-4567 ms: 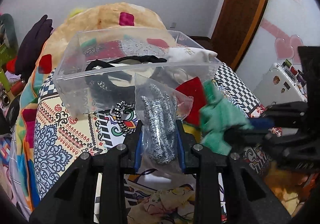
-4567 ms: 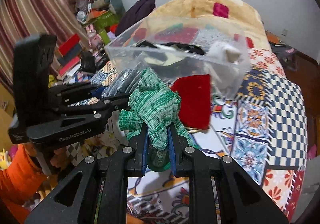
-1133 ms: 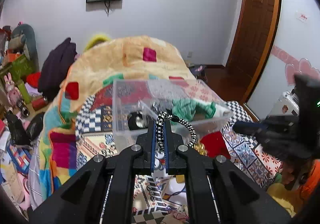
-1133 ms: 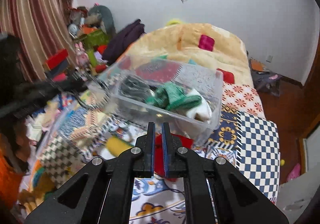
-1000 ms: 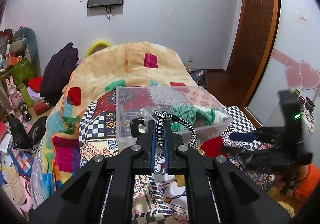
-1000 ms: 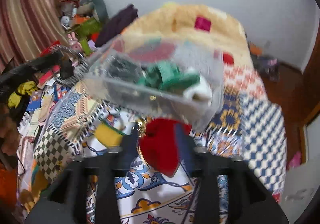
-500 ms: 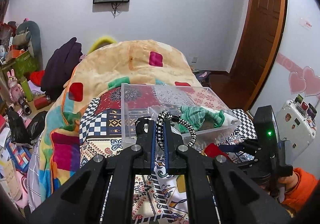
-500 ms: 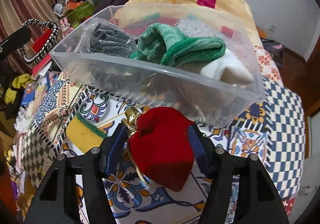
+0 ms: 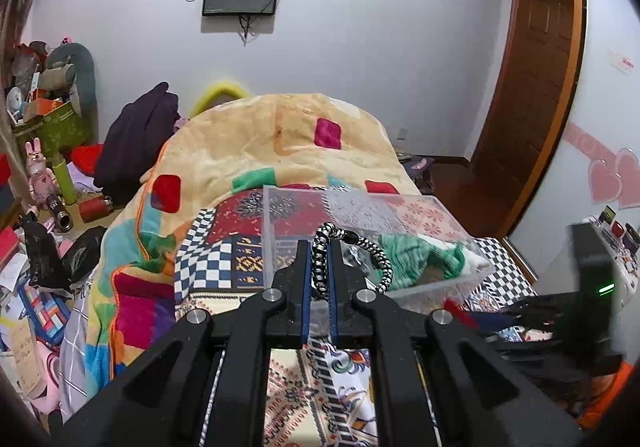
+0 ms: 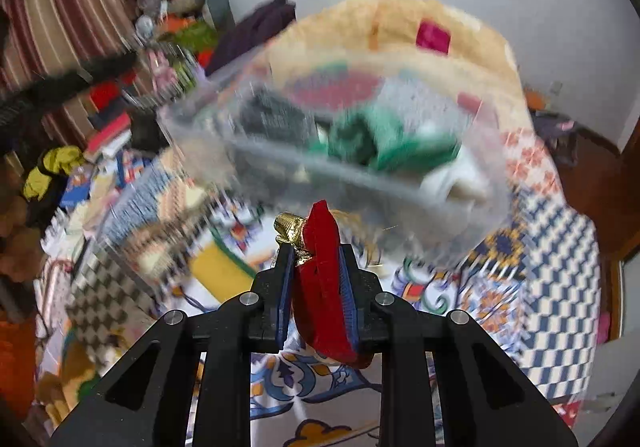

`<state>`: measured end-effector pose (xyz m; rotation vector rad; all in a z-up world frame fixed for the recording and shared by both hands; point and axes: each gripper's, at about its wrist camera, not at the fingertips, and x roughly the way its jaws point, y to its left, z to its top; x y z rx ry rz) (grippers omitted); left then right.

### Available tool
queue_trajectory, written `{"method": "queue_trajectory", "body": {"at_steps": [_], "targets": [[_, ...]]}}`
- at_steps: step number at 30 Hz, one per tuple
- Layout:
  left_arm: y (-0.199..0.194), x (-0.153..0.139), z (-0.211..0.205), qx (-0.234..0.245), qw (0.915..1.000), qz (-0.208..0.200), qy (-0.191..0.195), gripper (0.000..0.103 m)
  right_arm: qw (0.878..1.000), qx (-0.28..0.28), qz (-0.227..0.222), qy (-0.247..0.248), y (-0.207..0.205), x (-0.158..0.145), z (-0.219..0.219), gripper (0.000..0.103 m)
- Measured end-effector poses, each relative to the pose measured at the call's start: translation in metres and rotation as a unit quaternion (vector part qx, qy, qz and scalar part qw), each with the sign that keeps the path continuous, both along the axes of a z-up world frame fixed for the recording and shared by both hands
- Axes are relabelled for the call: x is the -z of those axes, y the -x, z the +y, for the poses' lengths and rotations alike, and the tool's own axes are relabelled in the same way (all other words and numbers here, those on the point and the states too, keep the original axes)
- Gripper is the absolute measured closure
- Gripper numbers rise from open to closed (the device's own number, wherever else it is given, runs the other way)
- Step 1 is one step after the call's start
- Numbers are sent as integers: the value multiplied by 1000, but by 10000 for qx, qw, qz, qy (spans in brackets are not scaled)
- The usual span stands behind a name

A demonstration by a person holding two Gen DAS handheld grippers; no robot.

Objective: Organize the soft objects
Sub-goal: 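Carry both items over the clear box and release them inside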

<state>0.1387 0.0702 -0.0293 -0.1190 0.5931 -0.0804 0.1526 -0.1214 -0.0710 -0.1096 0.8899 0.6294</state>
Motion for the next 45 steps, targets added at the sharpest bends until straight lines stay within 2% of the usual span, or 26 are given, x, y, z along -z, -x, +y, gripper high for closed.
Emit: {"method": "queue_trajectory", "body": {"at_steps": [5,9,14,22,28,32,38,42,45], "targets": [[-15,6,5,-127,9999,87,-40,97,9980,85,-511,-359,-2,-40,-10,83],[-30,17,5,-153,9995,271,-55,97,9958,195,-783,-431,-13,-55,-9,83],[-46,34,-3,-43,9984,541,-165,97,9955,324,-792,-394,-37,-46,-1,83],[-62,52,-15,147,9957,857,-308,97,9972,392,-630,45,-56,-21,17,82],[-65,57,-22,258,9940,1000,-348,97,9969,397,-642,238,-55,-21,18,72],[-62,55,-26,280,9937,1008,-390,96,9961,467,-664,333,-53,-24,14,57],[-50,44,-26,292,9948,894,-400,84,9953,497,-811,182,-41,-41,5,42],[-36,30,-25,232,9966,673,-425,59,9933,481,-1046,16,-25,-58,-2,31],[-23,18,-24,218,9977,486,-431,50,9926,411,-1144,-78,-13,-67,-4,29]]}}
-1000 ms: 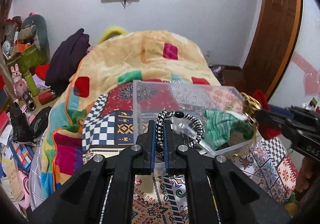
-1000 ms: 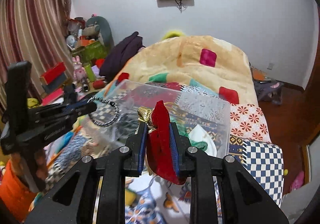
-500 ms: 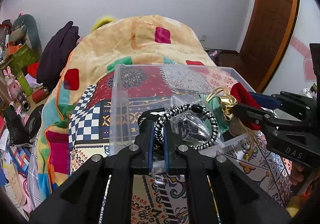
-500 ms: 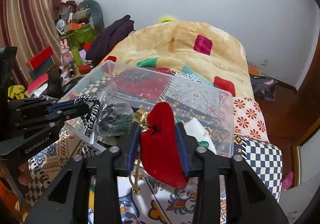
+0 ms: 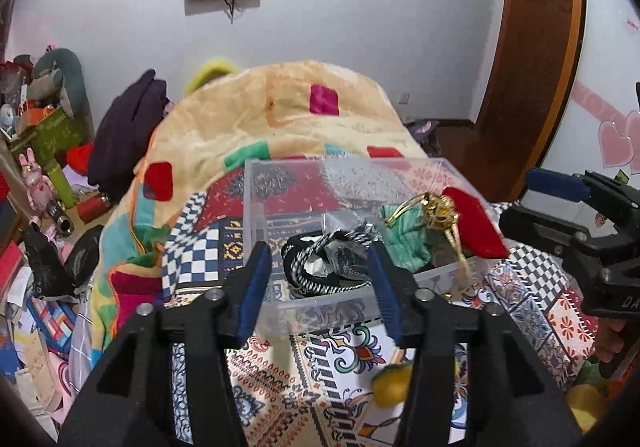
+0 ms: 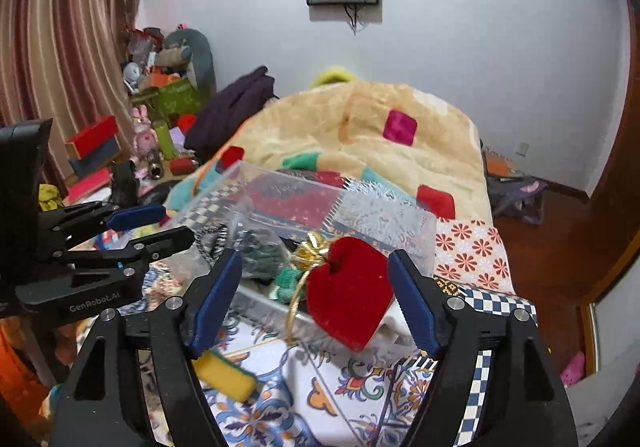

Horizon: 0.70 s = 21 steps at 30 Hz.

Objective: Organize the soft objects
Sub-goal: 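Carry both items over the clear box and release them inside, then grasp the yellow-green sponge with the right tool while the left tool grasps the floral scrunchie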

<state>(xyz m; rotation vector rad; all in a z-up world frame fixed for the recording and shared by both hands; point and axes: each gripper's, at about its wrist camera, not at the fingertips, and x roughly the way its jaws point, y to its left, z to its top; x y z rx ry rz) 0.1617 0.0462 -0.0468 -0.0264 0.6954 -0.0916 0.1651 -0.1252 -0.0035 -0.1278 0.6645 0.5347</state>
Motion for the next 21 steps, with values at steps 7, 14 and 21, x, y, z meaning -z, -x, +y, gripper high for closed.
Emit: {"method": "queue_trajectory", "body": {"at_steps": [7,14,21], "targets": [[38,-11,7,-98,9997,-225,-76,17,9985,-428,259,-204,24,7,2,22],[59,23,19,-156,9992,361,-48,15,9926,-749,954,53,34,54,22,22],[80,58,22,-109,9960,884,40,15,9829,-986,1546,188,24,91,43,34]]}}
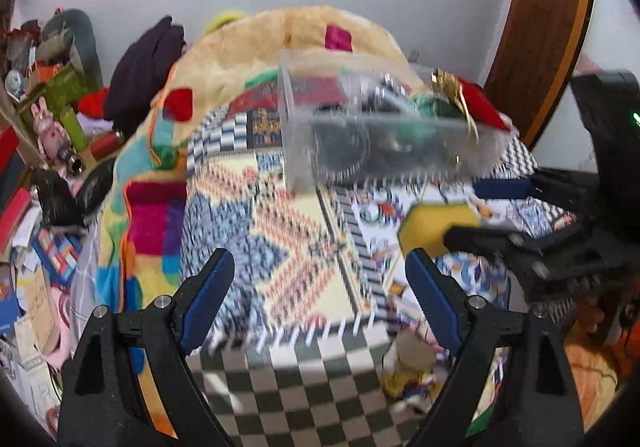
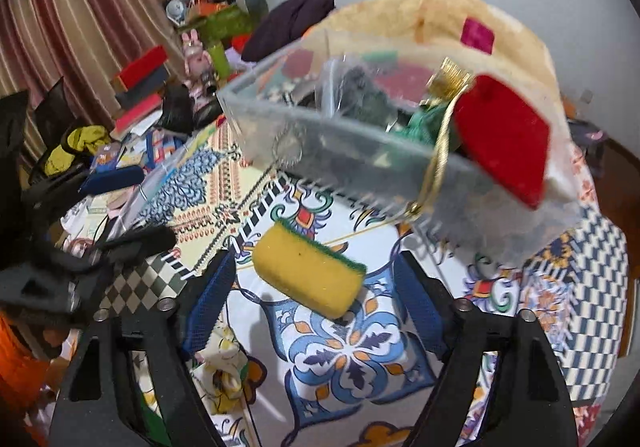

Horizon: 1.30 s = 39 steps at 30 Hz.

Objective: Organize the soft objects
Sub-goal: 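Grasp the yellow-green sponge with the right tool while the left tool grasps the floral scrunchie, then lower both items into the clear box and open both tools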

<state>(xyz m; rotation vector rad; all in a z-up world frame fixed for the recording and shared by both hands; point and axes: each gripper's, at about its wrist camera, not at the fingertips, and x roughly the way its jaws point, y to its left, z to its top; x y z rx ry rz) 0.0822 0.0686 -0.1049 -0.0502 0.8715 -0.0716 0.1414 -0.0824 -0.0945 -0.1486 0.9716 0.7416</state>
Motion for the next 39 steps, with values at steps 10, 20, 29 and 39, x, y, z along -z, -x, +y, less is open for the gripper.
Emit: {"method": "queue_trajectory", "body": {"at_steps": [10,20,29,39], "targets": [[21,22,-19,339,9983,388,257,15,10000,-12,-42,8,12,-4,-10,57],[36,30,-37,628,9971,396,192,42,9988,376,-262,-185,29,-22,-36,58],[16,27,-27,472,9979,290,337,96,9959,598,-595,-320,35,-43,-45,58],[-22,-35,-1,-143,9964,-658,517,97,9891,887,-1074,-472,18,-72,-49,58]]}}
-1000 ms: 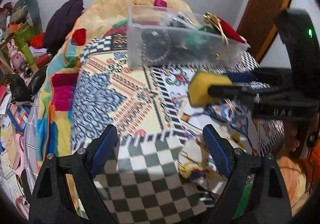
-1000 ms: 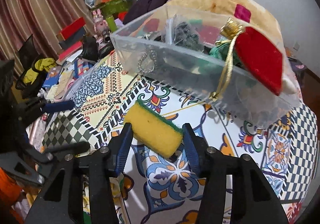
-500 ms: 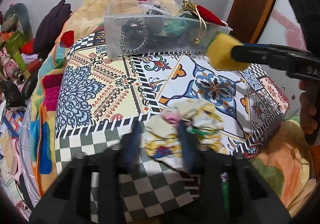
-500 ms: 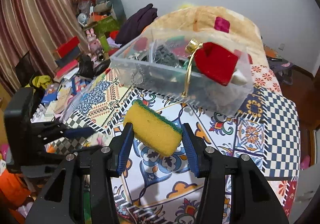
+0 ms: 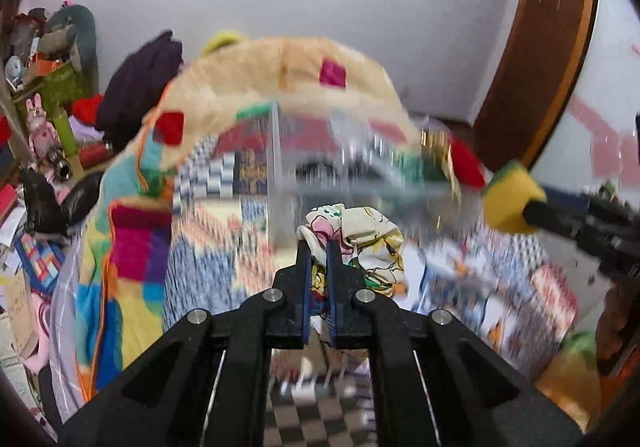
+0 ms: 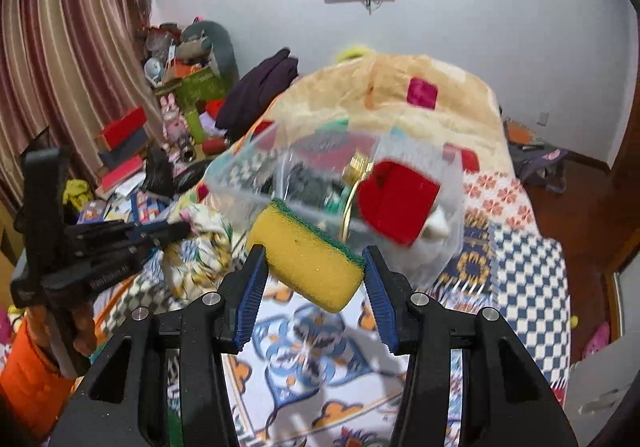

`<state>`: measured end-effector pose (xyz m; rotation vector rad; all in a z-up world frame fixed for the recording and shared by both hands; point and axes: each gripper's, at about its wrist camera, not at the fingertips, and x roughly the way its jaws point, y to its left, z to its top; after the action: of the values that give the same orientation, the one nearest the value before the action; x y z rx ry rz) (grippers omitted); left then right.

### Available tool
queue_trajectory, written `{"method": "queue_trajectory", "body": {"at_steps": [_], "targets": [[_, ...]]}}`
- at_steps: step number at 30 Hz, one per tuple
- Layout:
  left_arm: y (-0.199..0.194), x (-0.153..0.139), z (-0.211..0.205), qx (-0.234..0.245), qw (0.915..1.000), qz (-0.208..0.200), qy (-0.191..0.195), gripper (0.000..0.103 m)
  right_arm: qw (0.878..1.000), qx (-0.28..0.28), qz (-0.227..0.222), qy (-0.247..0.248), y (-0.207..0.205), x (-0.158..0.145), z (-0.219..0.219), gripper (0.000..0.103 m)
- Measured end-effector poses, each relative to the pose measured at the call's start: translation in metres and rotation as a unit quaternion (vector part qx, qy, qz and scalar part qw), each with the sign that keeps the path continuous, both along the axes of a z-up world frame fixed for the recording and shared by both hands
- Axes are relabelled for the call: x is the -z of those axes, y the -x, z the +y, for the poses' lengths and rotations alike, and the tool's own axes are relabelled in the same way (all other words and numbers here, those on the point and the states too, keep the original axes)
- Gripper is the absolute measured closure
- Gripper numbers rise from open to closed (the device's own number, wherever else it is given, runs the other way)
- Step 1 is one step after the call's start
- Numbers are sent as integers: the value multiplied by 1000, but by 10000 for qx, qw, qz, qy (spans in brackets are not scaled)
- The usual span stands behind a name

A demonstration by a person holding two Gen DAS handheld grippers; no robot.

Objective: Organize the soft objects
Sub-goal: 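Lower both items into the clear box and open both tools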

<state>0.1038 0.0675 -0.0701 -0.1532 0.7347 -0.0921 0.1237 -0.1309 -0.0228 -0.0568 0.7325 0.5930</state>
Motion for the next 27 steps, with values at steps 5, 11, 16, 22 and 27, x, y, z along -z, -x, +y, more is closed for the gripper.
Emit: {"method": "queue_trajectory", "body": {"at_steps": [5,11,16,22,27], "targets": [[-16,-31,0,-20,9990,-429,-102,97,9994,141,-330,-23,-16,-17,1,58],[-42,-43,-2,-23,9977,-648,-221,97,9984,256,-498,-40,-42,-20,6,58],[-67,-32,-4,-14,9984,-541,-187,97,9990,207,-387,37,-59,-5,17,58],[-91,-11,-11,71,9994,-280,-201,97,9996,110,-142,195,-72,21,30,58],[-104,4,-17,134,9997,-58,-216,97,9991,3,-97,403,-73,32,39,58]]}}
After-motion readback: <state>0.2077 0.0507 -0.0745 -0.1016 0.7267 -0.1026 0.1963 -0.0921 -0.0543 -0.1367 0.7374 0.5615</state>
